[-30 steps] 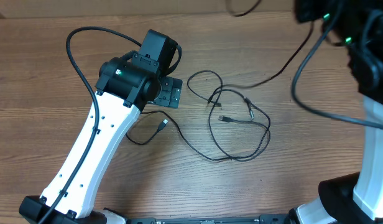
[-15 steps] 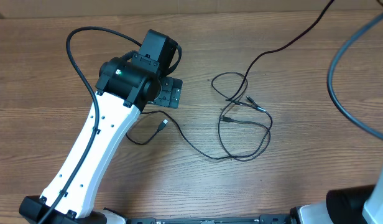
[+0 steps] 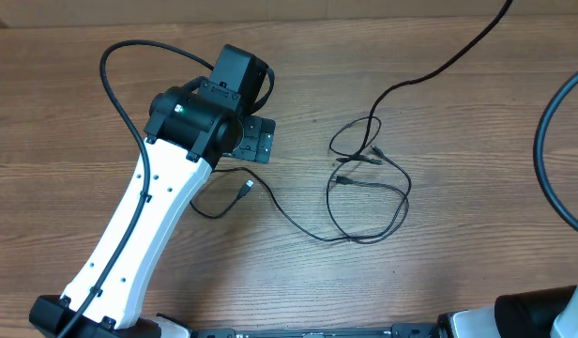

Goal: Untangle cables

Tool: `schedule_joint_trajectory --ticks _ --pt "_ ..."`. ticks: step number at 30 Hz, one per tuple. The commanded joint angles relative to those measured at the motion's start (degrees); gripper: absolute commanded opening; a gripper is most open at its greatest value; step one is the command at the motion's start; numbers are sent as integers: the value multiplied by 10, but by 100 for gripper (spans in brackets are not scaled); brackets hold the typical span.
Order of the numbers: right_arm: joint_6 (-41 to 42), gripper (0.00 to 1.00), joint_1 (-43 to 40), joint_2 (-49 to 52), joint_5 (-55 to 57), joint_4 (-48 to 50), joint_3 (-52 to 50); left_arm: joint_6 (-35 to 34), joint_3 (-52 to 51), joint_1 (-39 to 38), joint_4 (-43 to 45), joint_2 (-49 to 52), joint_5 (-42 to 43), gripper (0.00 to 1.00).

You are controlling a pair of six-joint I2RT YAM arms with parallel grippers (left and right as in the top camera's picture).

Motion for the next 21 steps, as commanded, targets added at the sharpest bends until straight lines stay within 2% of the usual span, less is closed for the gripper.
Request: schedule_joint_trajectory --ticks 1,4,8,14,21 --pt "104 4 1 5 -8 5 7 5 6 2 1 2 2 100" --pt "171 4 1 18 -40 7 7 5 6 2 1 2 2 99" --pt "219 4 1 40 -91 8 7 5 6 2 1 2 2 100" --pt "219 4 2 68 -158 5 7 5 6 2 1 2 2 100" --pt "218 4 36 95 -165 15 7 5 6 2 1 2 2 100"
